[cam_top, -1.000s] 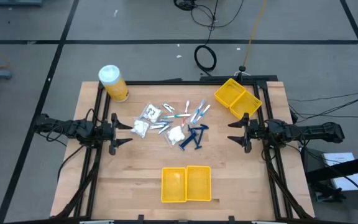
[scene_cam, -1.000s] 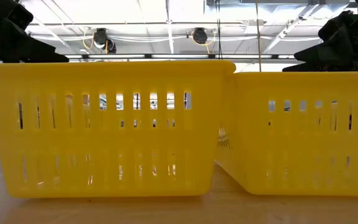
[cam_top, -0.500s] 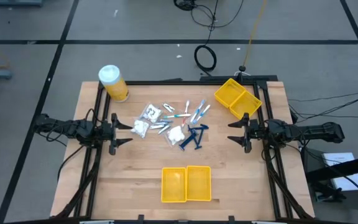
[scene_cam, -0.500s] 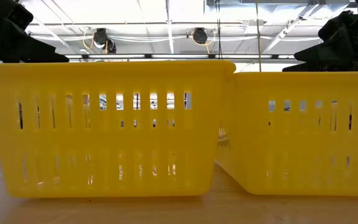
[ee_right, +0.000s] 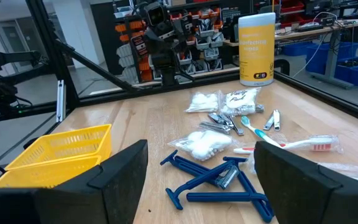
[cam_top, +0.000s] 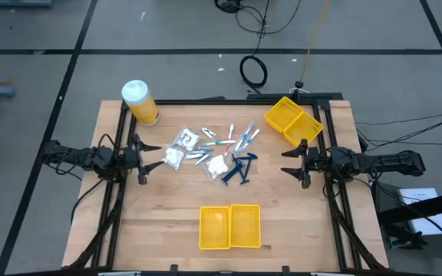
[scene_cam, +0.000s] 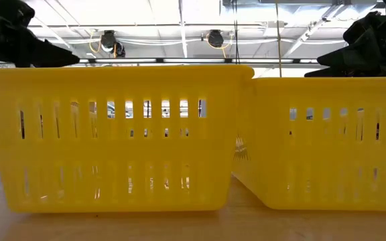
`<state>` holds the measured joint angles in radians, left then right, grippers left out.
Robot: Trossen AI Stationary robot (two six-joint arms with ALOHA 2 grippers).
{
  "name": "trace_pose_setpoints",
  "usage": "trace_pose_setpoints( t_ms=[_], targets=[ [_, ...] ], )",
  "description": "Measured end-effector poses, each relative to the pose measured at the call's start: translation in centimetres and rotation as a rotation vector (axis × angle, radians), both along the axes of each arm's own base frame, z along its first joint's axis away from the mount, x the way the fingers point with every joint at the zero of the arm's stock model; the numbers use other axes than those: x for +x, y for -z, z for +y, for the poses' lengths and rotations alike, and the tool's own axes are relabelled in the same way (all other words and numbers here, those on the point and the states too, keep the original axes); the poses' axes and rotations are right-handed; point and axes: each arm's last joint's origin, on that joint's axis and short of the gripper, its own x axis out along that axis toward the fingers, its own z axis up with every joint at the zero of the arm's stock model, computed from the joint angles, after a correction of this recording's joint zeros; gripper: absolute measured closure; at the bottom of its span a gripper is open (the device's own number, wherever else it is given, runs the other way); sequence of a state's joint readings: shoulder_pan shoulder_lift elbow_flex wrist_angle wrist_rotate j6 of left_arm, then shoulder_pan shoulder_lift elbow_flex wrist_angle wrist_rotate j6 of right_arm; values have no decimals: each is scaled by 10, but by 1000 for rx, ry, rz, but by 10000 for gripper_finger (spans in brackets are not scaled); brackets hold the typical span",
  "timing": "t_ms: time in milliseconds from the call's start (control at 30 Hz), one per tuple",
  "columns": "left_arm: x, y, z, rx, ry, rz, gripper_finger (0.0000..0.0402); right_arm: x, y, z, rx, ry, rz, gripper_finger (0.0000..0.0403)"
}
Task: Pick & Place Travel size toiletries
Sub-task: Put the bottom left white cotton pack into the top left yellow bin
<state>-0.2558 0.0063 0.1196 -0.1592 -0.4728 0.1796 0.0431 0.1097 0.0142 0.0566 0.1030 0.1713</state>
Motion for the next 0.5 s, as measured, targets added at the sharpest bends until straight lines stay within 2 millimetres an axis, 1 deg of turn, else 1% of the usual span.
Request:
trace_pose_setpoints(
  t_ms=[300,500],
  targets=[
    [0,-9,0,-245,1,-141,158,0,0,0,0,0,0,124],
    [0,-10,0,-282,3,-163,158,0,0,0,0,0,0,124]
  ],
)
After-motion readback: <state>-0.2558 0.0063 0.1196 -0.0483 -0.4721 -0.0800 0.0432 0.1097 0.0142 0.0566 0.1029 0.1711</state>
